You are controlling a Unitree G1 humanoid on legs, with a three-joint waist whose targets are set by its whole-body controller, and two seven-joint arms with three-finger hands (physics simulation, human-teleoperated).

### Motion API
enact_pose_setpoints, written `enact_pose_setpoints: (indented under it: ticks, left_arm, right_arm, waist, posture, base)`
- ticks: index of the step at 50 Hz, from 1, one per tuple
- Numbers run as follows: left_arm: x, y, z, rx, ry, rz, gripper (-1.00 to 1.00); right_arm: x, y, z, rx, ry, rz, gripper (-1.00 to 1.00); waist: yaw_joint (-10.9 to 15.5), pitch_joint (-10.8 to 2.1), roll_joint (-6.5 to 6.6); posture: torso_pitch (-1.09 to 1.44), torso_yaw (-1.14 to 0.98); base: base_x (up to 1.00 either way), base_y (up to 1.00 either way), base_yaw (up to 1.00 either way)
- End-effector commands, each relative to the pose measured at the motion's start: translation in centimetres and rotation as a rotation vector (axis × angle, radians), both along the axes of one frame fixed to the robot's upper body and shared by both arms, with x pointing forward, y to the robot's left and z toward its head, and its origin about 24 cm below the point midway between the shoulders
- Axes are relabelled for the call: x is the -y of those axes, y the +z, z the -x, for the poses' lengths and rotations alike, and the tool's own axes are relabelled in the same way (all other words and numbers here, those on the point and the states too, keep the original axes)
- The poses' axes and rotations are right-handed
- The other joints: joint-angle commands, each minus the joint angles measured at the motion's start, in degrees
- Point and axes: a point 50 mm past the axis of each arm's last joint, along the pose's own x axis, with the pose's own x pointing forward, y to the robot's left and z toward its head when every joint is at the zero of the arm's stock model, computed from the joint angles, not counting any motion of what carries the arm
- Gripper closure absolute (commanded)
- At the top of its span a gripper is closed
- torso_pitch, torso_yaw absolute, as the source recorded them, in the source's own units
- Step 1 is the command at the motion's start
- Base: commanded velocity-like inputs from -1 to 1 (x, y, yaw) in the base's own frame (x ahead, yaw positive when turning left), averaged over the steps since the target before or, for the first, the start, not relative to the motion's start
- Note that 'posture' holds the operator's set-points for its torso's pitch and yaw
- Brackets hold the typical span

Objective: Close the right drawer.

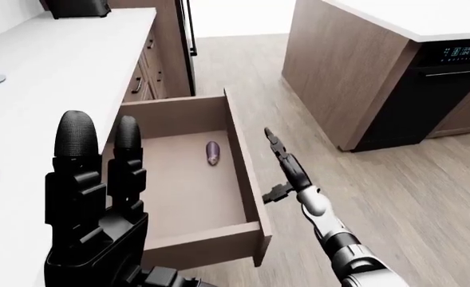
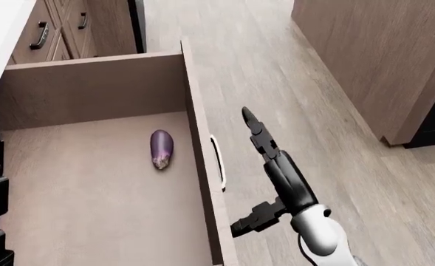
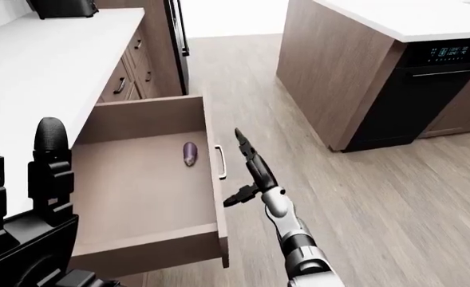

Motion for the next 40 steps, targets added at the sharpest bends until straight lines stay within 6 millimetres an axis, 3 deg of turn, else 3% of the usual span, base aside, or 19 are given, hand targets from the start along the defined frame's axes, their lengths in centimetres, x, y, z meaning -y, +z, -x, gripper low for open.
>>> enact_pose_setpoints:
  ticks: [1,40]
  left_arm:
    - [0.0,0.9,0.6,0.061,0.0,0.005,-1.0]
    - [-0.1,0.9,0.6,0.062,-0.001,0.009,-1.0]
  right_arm:
    - [-1.7,0.8,-0.2,0.037,0.098,0.034,-1.0]
    - [-6.9,0.4,0.8,0.024,0.284,0.08,-1.0]
  waist:
    - [0.2,-0.76,0.06]
    - [0.2,-0.48,0.61]
  posture:
    - [0.0,0.0]
    - [0.0,0.0]
  base:
    - [0.0,0.0,0.0]
    - [0.0,0.0,0.0]
